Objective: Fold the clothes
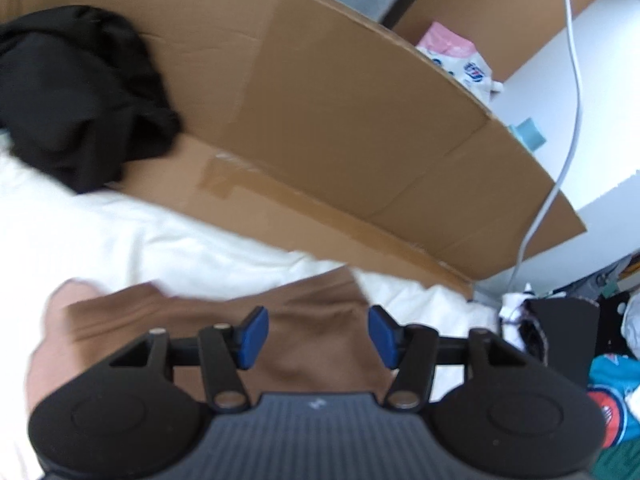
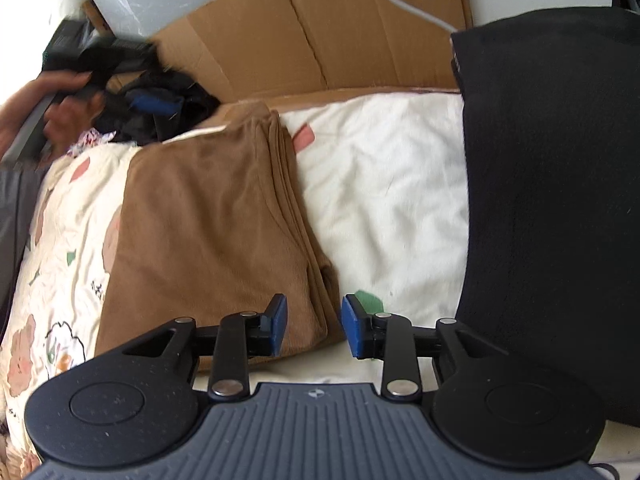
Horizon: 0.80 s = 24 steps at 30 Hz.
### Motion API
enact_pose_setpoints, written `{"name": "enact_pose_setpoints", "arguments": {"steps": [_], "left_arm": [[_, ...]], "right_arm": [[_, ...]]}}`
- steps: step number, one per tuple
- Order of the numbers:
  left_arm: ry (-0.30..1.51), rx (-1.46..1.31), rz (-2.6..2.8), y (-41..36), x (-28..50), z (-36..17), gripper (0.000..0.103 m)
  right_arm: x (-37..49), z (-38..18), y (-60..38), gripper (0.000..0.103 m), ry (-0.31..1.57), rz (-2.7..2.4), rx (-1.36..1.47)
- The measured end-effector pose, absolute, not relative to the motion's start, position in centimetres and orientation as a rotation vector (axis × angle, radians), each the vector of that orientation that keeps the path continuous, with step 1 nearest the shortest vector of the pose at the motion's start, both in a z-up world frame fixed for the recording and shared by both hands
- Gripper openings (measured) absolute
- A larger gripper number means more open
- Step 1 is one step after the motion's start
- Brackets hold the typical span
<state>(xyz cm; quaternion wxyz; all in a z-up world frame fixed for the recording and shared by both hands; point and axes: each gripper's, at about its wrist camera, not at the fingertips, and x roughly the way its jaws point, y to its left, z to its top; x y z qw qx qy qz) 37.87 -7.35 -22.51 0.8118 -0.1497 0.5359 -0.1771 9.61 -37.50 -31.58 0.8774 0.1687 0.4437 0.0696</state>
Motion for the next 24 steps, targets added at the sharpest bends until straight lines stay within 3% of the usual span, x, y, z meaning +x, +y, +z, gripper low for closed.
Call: {"name": "enact_pose_setpoints", "arguments": {"steps": [17,24], "left_arm": [[1.211,-0.288,-0.245,3.0,24.3,-20.7,0.063],[1.295,-0.343,-0.380,3.4,20.4,-25.5,0.065]], "right_arm": [[12.4,-29.9,-36.9,0.036,0.913,0.221,0.291],[12.9,-29.9,-35.7,0.037,0.935,0.194,0.265]]}}
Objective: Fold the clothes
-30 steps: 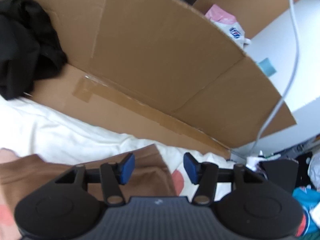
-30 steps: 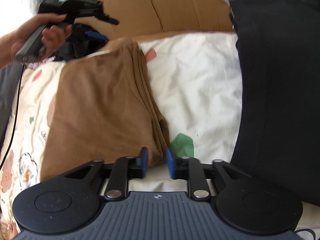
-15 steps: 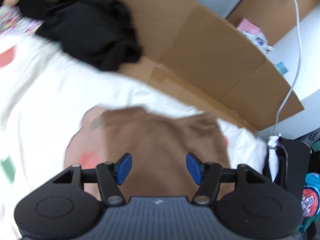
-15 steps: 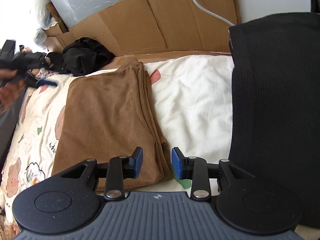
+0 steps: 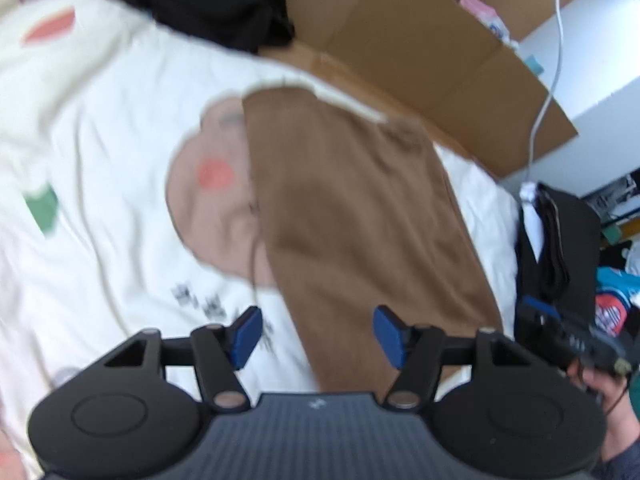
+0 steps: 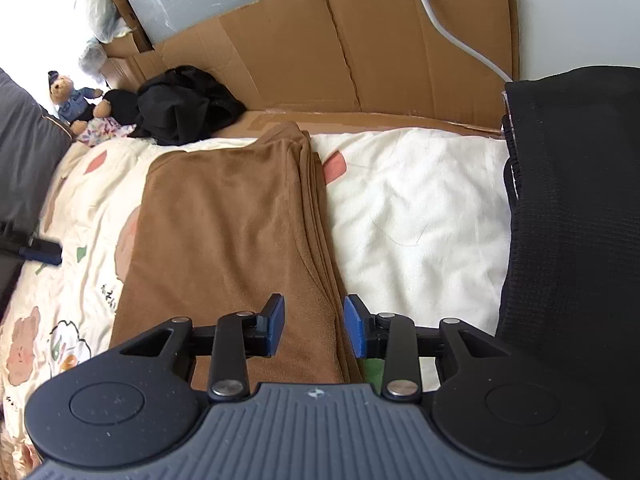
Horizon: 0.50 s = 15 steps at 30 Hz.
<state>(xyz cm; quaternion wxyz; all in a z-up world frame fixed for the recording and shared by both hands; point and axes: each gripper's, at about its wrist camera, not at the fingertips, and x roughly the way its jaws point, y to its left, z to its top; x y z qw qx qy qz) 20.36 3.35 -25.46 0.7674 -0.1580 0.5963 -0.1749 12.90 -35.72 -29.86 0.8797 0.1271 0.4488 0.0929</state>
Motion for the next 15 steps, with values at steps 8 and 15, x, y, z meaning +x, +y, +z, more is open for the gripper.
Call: {"name": "enact_pose_setpoints", "arguments": {"steps": [8,15], "left_arm": [[1.305,-0.390,-0.494,2.8,17.4,-30.3,0.064],[1.277,-0.485,-0.539,3.1,16.2,-31.7,0.064]], "right_arm": [[13.8,-30.9,-34.2,0.037,0.968,0.164,0.249],[13.1,-29.1,-32.8,0.042,0.972,0.172,0.150]]}}
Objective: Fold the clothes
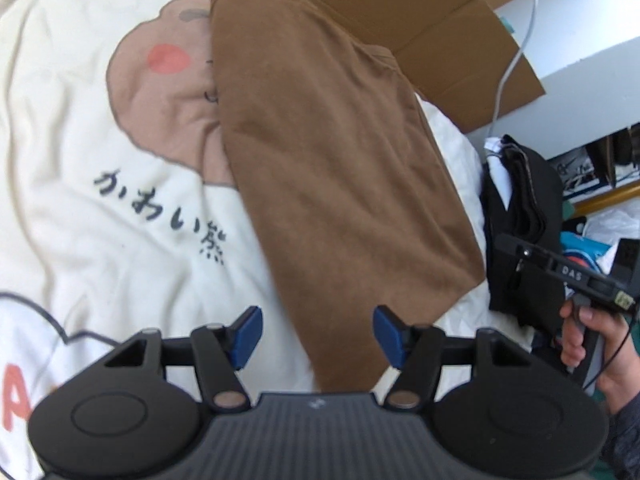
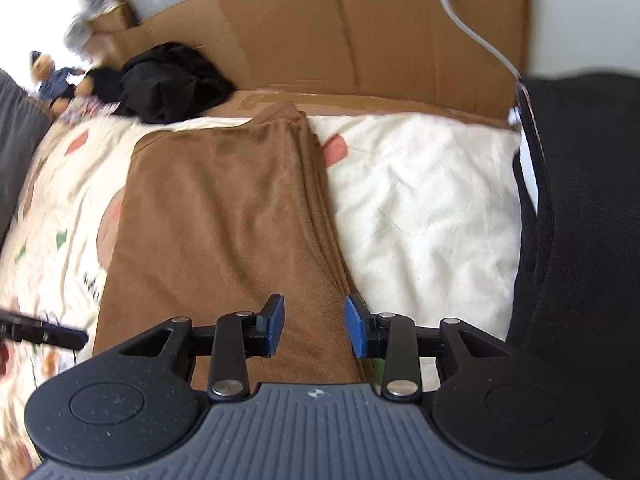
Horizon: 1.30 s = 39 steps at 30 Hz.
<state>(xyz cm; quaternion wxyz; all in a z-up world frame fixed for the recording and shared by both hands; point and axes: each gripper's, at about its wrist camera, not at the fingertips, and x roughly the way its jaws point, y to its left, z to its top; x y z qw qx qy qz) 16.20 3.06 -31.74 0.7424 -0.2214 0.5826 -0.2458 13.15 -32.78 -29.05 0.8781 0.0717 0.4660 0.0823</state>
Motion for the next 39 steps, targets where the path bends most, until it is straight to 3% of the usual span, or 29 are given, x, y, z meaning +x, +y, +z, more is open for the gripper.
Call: {"name": "enact_pose_setpoints", "arguments": {"steps": [23,28,31,39], "left_arm": [[1.346,-0.646,-0.538,3.0,14.7,-36.0,0.063],[1.368,-0.565,-0.506,2.7,14.3,-35.7,0.042],[1.393,-0.515,-0.489,2.4,14.3,-35.5,0.034],[1.447,-0.455,-0.479,2.4,13.9,-34.3,0.026]], "right_arm": [[13.7,-33.5,-34.3,0.043,1.038,0.095,0.161],[13.7,-34.2,-35.0,0.043,1.051,0.081,0.154],[13.6,-34.0,-35.0,0.043,1.047,0.075,0.155],[13.0,-31.3,-35.0,0.043,0.991,0.138,0.186]]}}
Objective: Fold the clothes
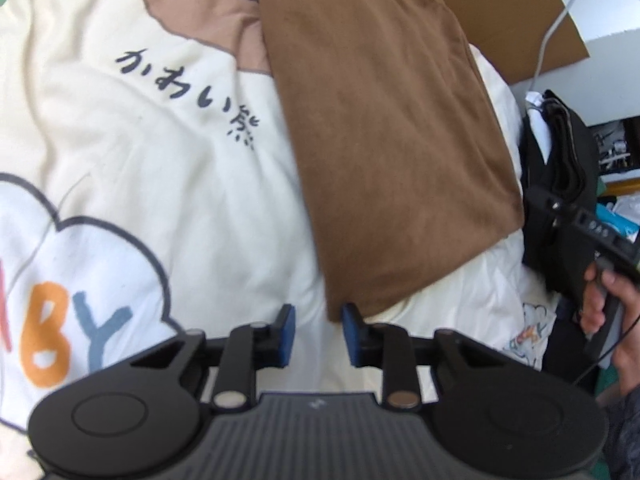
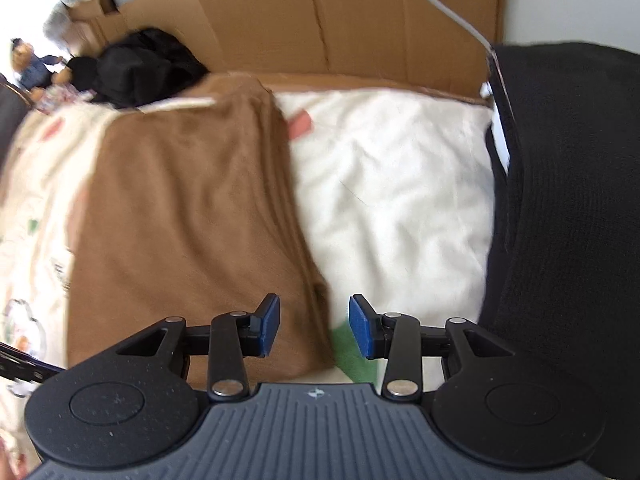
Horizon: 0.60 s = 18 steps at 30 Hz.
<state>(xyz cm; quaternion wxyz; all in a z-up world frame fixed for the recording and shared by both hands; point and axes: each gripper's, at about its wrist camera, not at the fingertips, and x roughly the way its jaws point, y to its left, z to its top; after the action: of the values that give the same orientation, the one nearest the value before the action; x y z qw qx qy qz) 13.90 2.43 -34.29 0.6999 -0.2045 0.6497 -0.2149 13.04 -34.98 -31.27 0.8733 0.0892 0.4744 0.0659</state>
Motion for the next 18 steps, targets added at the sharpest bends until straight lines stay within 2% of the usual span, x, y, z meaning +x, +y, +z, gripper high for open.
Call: {"name": "enact_pose_setpoints", "arguments": {"steps": [5,15,18], "left_arm": [[1.382,-0.533,-0.457,3.9,14.9,-33.4,0.026],[1.302,-0.554,-0.480,3.4,18.0,-32.4,0.027],[1.299,-0.531,-0.486,2.8,18.6,-32.4,0.027]], "right_arm": [[14.7,-30.3,-33.4,0.043,0.968,0.185,0.135],[19.3,-32.5,-32.3,0.042,0.997,0.187,0.105],[20.1,-33.1,-32.7,0.030,1.015,0.183,0.113]]}}
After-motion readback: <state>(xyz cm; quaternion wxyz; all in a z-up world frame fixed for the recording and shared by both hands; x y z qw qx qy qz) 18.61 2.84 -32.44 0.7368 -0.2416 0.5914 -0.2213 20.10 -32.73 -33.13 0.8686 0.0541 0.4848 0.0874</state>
